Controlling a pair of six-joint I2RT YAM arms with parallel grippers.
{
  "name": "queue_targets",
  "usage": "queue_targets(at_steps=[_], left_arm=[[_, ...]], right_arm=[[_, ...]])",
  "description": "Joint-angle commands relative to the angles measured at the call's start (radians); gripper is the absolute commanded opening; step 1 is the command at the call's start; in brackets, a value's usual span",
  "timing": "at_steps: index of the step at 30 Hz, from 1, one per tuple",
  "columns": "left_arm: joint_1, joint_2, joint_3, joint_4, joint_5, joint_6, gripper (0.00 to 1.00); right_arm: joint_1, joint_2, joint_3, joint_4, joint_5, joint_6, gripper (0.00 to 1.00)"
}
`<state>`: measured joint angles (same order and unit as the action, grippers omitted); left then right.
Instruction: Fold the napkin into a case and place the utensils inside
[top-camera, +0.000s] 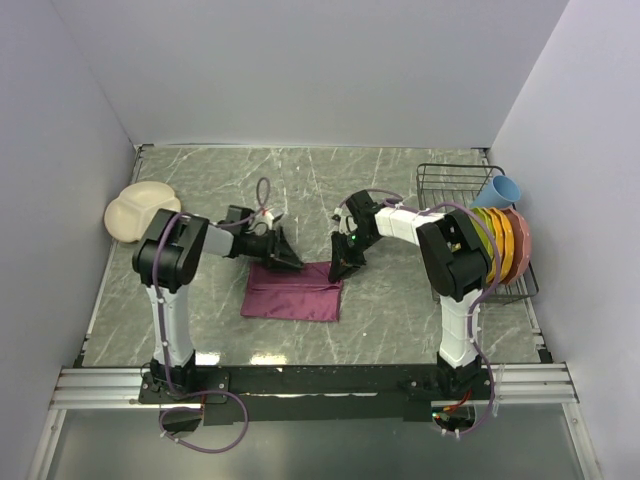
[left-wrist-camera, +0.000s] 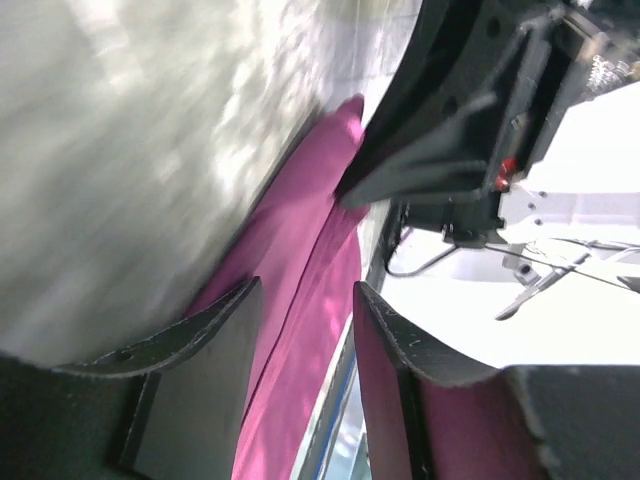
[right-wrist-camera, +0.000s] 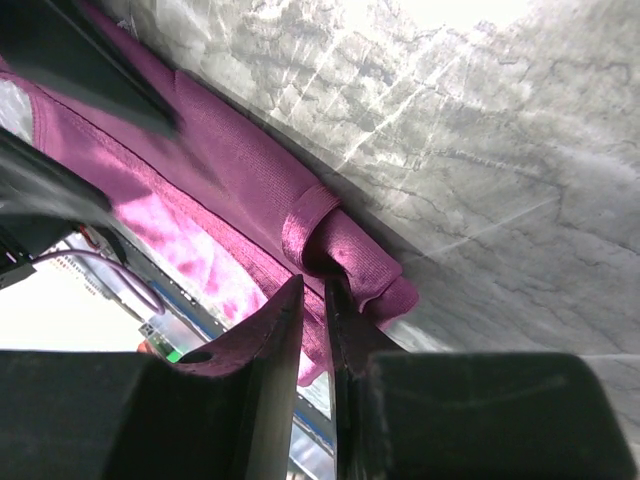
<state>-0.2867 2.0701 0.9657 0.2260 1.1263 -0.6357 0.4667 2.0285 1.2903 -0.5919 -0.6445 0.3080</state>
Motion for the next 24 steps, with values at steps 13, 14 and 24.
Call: queue_targets(at_steps=[13, 14, 24], left_arm=[[0.307, -0.484, 0.029, -0.637, -0.307, 0.855, 0.48], [0.281, -0.537, -0.023, -0.636, -0.36, 0.888, 0.48], [-0.498, -1.024, -0.482, -0.335, -0.966, 1.094, 0.52]], right_arm=[[0.004, 0.065, 0.075, -0.022, 0.233, -0.118, 0.22], [0.006, 0.062, 0.073, -0.026, 0.233, -0.122, 0.22], [0.041, 0.038, 0.05, -0.006, 0.23, -0.133, 0.22]])
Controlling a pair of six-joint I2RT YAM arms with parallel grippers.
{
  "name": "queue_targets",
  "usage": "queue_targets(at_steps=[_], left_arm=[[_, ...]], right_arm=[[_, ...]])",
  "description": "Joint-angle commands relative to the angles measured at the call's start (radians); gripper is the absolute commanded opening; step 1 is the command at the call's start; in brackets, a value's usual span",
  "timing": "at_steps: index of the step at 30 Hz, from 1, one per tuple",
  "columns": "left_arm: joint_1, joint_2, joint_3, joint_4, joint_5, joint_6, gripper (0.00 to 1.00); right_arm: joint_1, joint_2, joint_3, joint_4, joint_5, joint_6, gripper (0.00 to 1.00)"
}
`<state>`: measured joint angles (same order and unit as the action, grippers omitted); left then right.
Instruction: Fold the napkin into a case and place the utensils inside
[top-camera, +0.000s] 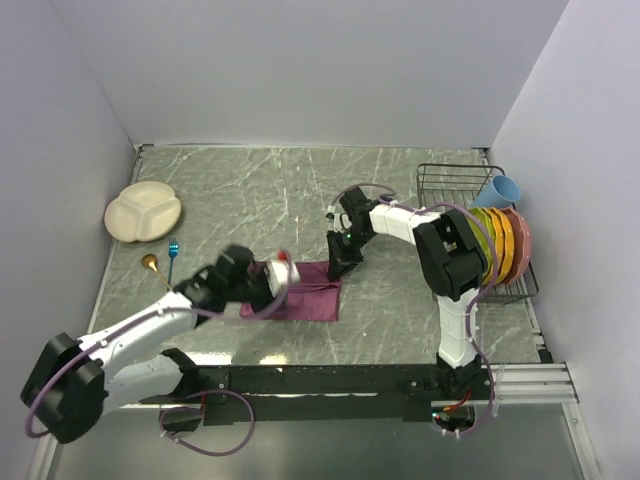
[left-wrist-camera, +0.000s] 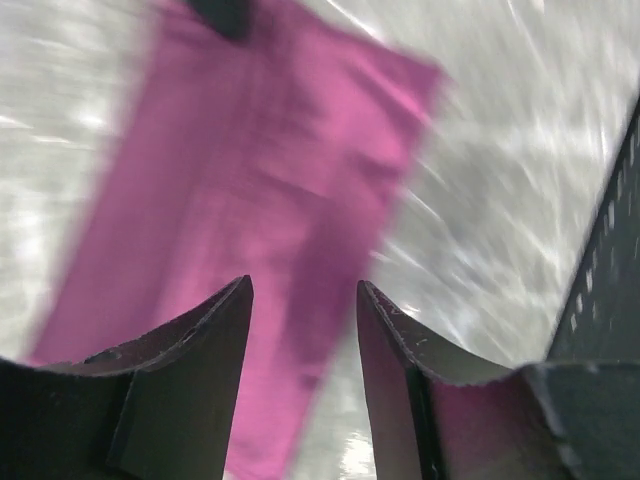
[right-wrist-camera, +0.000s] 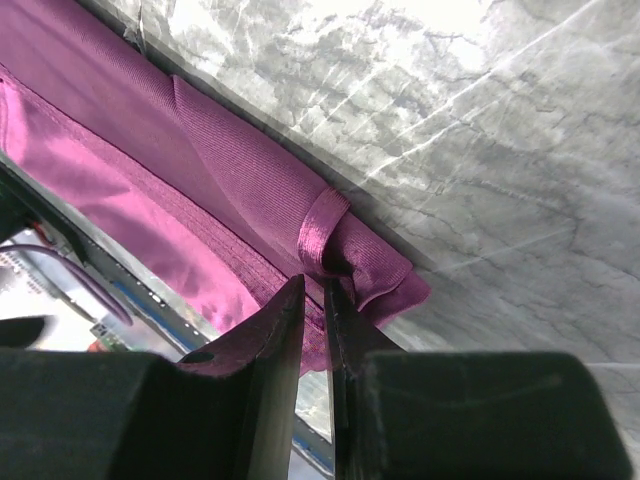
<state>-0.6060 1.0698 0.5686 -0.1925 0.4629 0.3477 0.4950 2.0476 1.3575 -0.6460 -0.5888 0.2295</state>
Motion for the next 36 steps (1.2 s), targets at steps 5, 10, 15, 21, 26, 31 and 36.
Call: queue_targets(at_steps=[5, 10, 15, 21, 26, 31, 36], left_arm=[[-0.397, 0.07, -0.121, 0.152, -0.458, 0.132, 0.51], [-0.466, 0.209, -0.118, 0.244, -0.575, 0.168, 0.48], [-0.477, 0.317, -0.111, 0.286, -0.612, 0.227, 0.33], [-0.46, 0.317, -0.052, 0.214, -0.541, 0.211, 0.06], [-0.393, 0.276, 0.033, 0.099, -0.425, 0.191, 0.01], [-0.316, 0.268, 0.119, 0.007, -0.316, 0.192, 0.01], [-0.258, 0.305, 0.194, -0.062, -0.207, 0.211, 0.01]], right_arm=[[0.013, 0.022, -0.02, 0.052, 0.184, -0.059, 0.22], [0.014, 0.02, -0.018, 0.051, 0.19, -0.07, 0.22], [0.014, 0.026, -0.023, 0.051, 0.19, -0.076, 0.22], [0.014, 0.037, -0.009, 0.043, 0.187, -0.09, 0.22], [0.013, 0.046, 0.017, 0.029, 0.188, -0.104, 0.22], [0.013, 0.049, 0.023, 0.02, 0.19, -0.117, 0.22], [0.013, 0.057, 0.035, 0.014, 0.19, -0.124, 0.22]])
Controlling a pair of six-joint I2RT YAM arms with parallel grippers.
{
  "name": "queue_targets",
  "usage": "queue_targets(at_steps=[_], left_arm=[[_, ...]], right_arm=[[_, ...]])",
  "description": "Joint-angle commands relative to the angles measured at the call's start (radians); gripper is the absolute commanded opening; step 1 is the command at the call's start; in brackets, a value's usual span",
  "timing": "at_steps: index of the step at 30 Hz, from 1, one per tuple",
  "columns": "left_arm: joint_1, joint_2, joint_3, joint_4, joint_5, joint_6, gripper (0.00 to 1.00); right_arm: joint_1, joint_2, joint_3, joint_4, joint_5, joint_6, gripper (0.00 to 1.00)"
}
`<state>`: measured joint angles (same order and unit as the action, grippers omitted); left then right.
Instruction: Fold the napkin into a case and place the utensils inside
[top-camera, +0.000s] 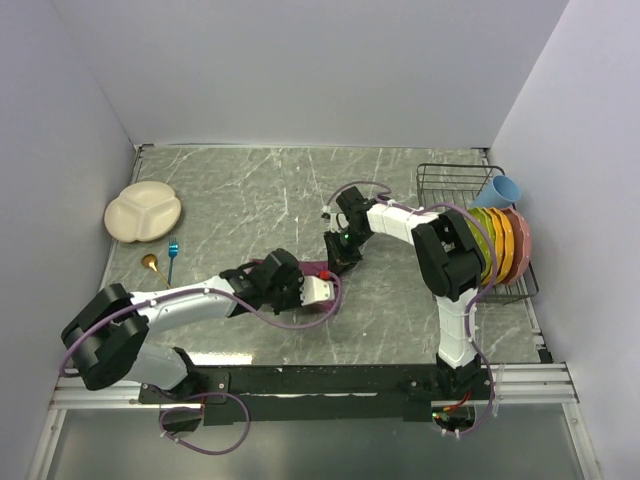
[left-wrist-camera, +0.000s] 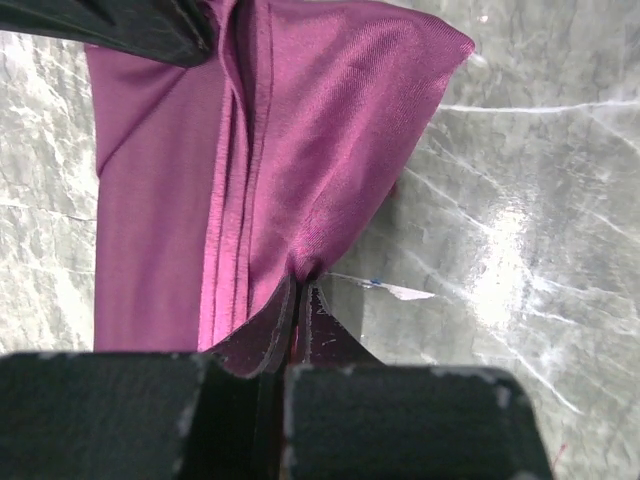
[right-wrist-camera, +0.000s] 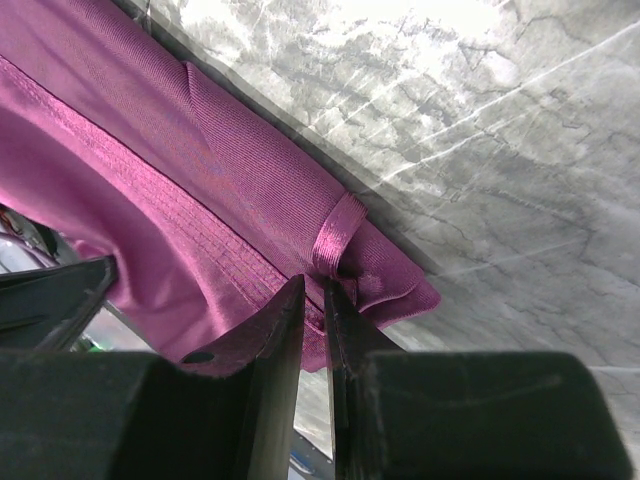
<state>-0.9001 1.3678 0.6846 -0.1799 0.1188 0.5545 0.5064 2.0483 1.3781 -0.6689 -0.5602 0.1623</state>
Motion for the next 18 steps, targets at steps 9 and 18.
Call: queue_targets(at_steps=[9, 18], left_arm=[[0.24, 0.206, 0.312, -0.246, 0.366, 0.002, 0.01], [0.365, 0.393, 0.53, -0.394, 0.538, 0.01, 0.01]], right_arm=[[0.003, 0.065, 0.044, 0.029, 0.16, -0.064, 0.22], [0.001, 0.082, 0.081, 0.019, 0.152, -0.072, 0.22]])
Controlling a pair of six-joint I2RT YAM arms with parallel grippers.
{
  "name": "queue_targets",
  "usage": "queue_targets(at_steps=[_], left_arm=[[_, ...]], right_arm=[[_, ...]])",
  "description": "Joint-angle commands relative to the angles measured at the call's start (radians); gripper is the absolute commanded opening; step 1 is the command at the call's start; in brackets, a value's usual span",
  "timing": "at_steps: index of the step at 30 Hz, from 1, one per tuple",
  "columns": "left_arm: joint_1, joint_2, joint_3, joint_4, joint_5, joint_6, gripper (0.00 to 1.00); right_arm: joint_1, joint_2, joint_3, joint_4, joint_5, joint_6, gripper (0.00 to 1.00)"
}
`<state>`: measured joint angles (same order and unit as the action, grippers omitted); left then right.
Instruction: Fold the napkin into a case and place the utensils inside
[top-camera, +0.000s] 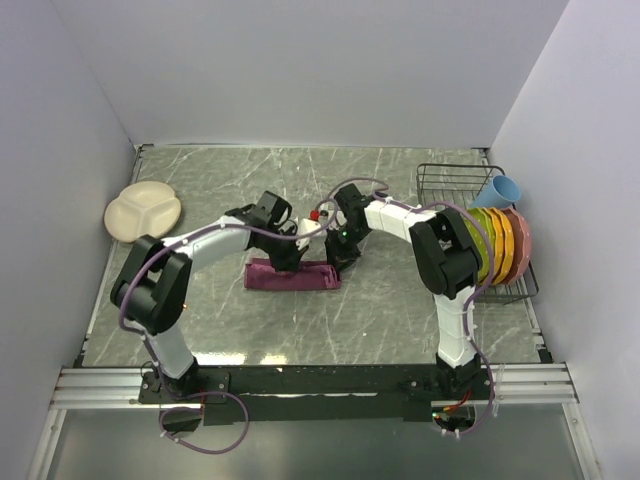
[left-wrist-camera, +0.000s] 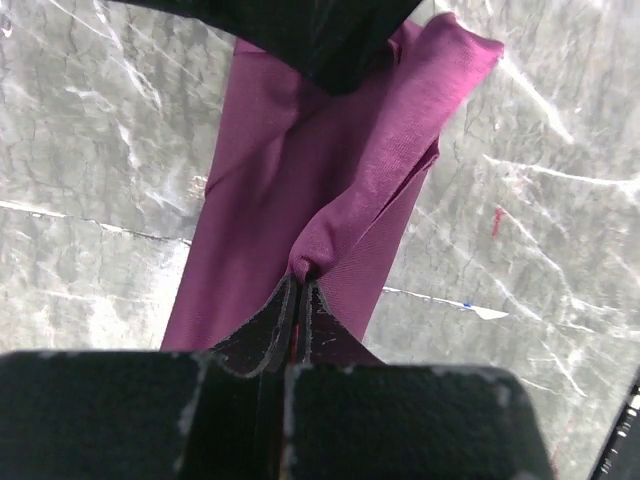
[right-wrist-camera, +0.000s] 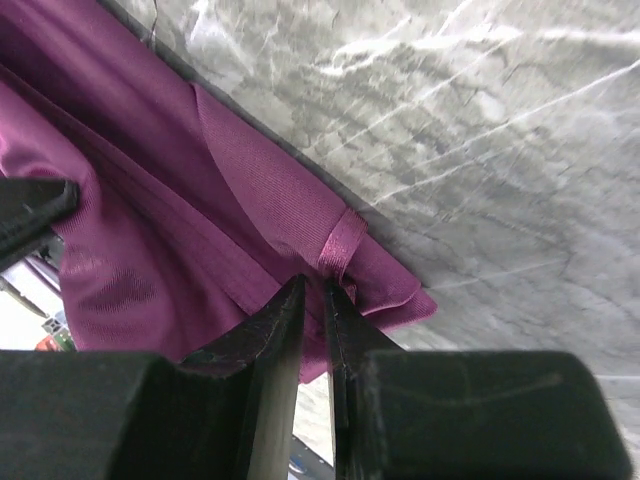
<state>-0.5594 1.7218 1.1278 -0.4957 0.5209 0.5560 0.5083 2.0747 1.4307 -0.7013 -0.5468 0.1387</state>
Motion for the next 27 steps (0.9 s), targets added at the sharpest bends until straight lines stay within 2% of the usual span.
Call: queue_targets(at_steps=[1, 15, 23, 27], left_arm=[[0.027, 0.065, 0.099, -0.086, 0.142, 0.01, 0.01], [0.108, 0.262, 0.19, -0.119, 0.186, -0.033, 0.01], [0.115, 0.306, 0.213, -0.152, 0.192, -0.027, 0.01], [0.116, 0.317, 0.222, -0.162, 0.197, -0.028, 0.01]], right_arm=[[0.001, 0.056, 0.031, 0.049, 0.137, -0.051, 0.22], [-0.011, 0.019, 0.059, 0.011, 0.102, -0.036, 0.27], [-0.094, -0.08, 0.065, -0.017, 0.032, 0.012, 0.38], [-0.116, -0.171, -0.002, 0.075, -0.028, 0.033, 0.47]])
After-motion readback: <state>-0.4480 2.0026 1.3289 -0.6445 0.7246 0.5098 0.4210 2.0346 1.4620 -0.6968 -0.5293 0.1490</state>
